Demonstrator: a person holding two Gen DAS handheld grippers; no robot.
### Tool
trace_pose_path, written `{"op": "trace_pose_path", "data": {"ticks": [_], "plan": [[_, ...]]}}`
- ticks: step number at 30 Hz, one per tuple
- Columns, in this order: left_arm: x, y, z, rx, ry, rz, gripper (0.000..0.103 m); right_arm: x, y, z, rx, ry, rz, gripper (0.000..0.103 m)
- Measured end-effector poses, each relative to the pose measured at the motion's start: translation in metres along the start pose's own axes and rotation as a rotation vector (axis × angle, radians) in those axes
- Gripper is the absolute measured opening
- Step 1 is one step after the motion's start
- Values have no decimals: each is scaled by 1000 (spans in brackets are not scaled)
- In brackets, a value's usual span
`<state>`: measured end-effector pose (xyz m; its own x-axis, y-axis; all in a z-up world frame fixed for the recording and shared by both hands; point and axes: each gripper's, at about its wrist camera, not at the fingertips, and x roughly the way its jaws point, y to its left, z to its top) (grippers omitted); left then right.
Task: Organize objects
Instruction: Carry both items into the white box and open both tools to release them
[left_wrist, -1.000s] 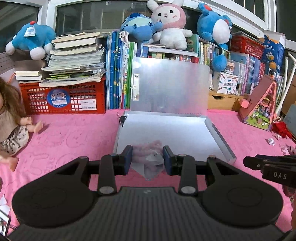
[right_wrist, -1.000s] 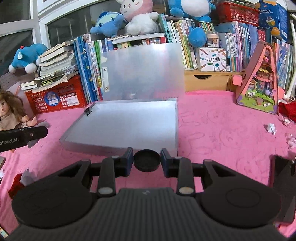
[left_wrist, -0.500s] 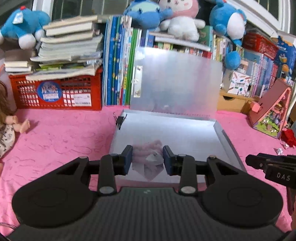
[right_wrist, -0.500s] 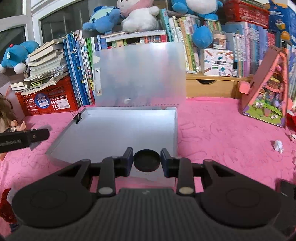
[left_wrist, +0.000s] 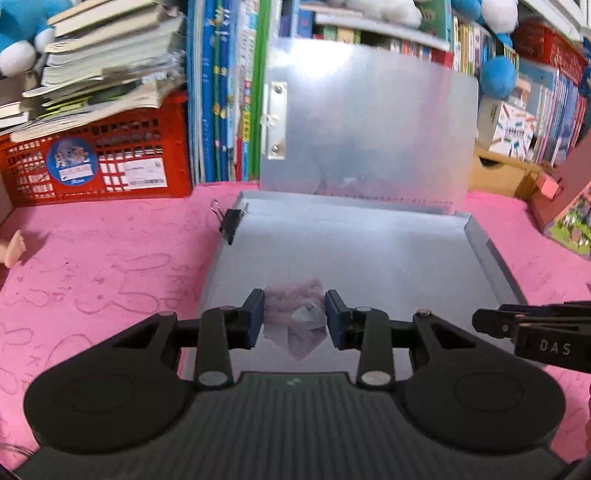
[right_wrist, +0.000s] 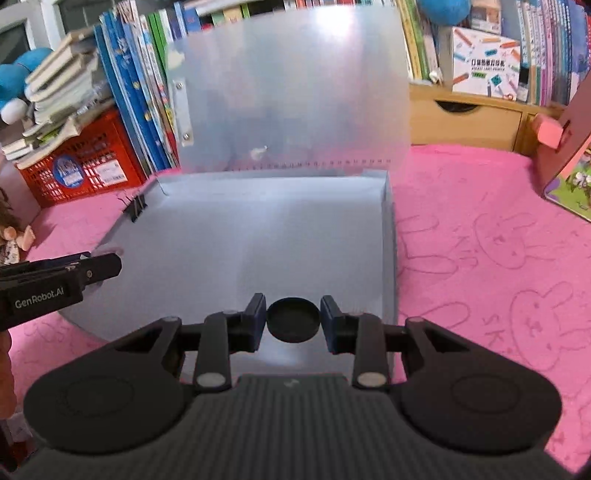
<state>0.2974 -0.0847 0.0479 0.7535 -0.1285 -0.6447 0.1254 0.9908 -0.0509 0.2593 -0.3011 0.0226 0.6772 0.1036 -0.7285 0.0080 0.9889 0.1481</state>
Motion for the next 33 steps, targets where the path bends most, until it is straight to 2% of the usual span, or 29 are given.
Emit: {"op": "trace_pose_path", "data": {"ticks": [13, 18, 27, 29, 30, 33], "plan": [[28, -5, -8, 41, 58, 19, 41, 18, -3, -5, 10, 41, -18, 37], [41, -1, -11, 32, 108, 26, 41, 19, -1, -5, -10, 36, -29, 37], [42, -1, -12, 45, 108, 34, 42, 19, 2, -7, -44, 27, -42, 40], [42, -1, -11, 41, 112, 33, 42, 19, 3, -8, -44, 26, -38, 46], [41, -1, -11, 40, 113, 30, 43, 18, 3, -8, -42, 26, -35, 55], [39, 0, -10, 33, 110, 24, 49, 17, 3, -9, -36, 25, -30, 58]]}}
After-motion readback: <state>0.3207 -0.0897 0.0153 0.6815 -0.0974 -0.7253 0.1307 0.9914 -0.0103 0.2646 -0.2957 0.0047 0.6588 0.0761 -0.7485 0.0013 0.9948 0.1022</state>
